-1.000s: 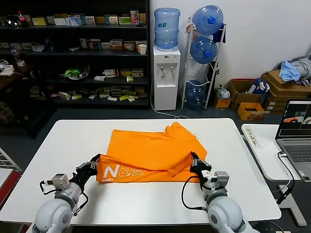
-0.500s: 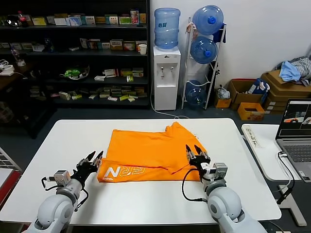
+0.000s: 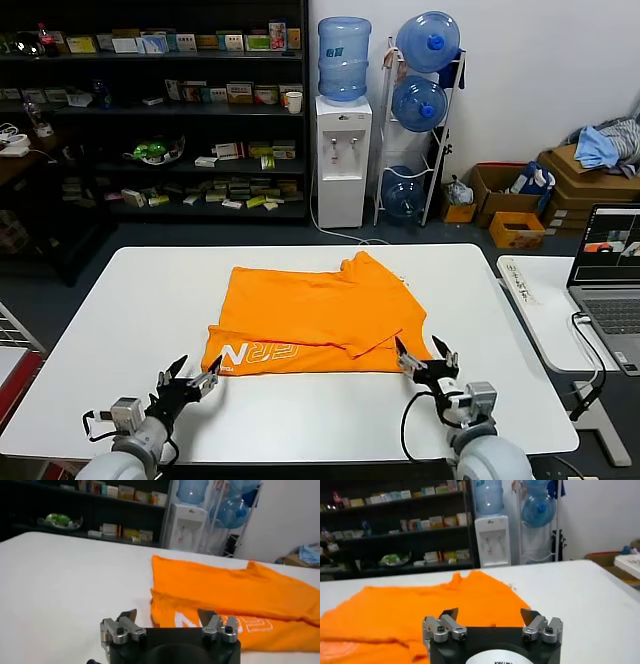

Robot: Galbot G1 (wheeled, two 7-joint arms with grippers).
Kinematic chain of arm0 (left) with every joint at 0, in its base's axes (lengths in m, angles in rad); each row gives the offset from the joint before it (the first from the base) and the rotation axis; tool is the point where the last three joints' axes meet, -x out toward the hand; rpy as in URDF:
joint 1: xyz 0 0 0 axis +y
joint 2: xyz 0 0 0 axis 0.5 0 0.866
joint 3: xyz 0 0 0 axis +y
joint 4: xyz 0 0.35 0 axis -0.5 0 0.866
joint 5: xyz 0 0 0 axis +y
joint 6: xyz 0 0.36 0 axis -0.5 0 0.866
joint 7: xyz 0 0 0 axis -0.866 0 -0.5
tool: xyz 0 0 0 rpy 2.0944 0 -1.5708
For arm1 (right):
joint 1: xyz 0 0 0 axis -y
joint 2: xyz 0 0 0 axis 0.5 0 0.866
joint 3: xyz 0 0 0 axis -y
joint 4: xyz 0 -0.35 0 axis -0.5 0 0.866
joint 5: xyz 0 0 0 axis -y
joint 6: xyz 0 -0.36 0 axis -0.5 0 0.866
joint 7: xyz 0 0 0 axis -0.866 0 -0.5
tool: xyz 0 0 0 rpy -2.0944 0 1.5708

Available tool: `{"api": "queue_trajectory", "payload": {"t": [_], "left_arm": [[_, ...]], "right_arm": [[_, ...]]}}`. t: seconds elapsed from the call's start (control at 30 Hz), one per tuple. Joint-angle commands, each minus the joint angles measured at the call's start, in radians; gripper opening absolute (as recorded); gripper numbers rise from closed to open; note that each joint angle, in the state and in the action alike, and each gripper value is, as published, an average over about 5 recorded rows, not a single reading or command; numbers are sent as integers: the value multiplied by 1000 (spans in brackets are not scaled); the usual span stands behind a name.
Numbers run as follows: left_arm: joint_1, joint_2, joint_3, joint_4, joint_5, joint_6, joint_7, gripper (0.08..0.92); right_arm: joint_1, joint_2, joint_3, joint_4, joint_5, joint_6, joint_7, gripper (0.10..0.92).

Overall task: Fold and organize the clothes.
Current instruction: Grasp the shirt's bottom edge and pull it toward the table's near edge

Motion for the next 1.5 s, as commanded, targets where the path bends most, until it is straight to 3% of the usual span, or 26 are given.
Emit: {"api": "queue_trajectory", "payload": {"t": [0.03,0.67,0.77,0.9,1.5], "left_arm": [[59,-25,-16,31,48,-27,23,822],[-33,-17,-3,65,16,-29,33,823],[-35,-16,3,70,17,-27,33,817],[-34,-17,9,72,18,-27,33,741],[-25,-20,12,71,21,-29,33,221]], "right_arm": [[-84,-2,50,-29,4,8,-44,823],[34,26,19,-83,35,-42,-30,823],[38,29,13,-85,34,-44,-29,787],[41,32,7,-89,35,-47,-27,679],[21,18,14,-65,51,-52,-8,165]]}}
